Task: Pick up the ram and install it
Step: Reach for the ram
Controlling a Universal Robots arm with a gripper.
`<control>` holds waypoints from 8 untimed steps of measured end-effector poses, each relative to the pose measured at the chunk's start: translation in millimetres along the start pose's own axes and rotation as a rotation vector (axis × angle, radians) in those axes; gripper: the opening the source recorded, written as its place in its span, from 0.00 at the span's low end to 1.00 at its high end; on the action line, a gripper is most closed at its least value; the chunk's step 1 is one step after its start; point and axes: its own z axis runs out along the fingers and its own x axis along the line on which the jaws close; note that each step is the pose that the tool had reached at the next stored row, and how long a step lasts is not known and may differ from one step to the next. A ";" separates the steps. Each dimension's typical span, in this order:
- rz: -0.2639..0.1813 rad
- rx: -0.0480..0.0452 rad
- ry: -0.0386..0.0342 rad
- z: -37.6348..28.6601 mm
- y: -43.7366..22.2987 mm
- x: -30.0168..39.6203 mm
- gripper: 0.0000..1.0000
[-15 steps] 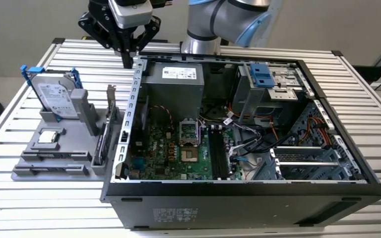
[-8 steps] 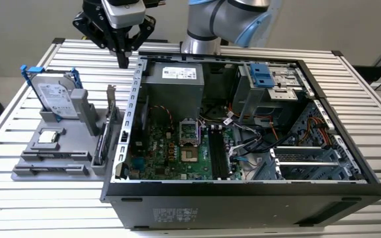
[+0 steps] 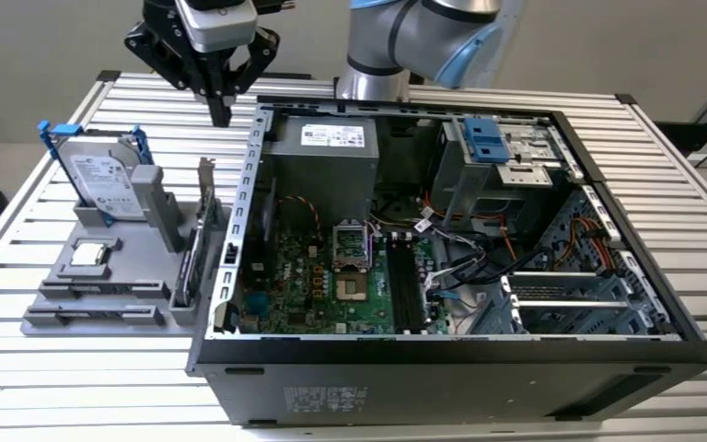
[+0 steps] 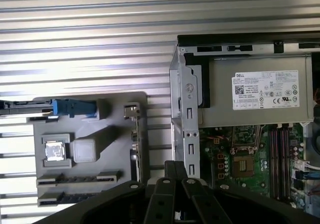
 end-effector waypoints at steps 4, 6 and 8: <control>0.000 0.0000 0.0000 -0.1 -0.3 4.1 0.00; 0.000 0.0000 0.0000 -0.1 -0.4 6.1 0.00; 0.000 0.0000 0.0000 -0.2 -0.6 8.0 0.00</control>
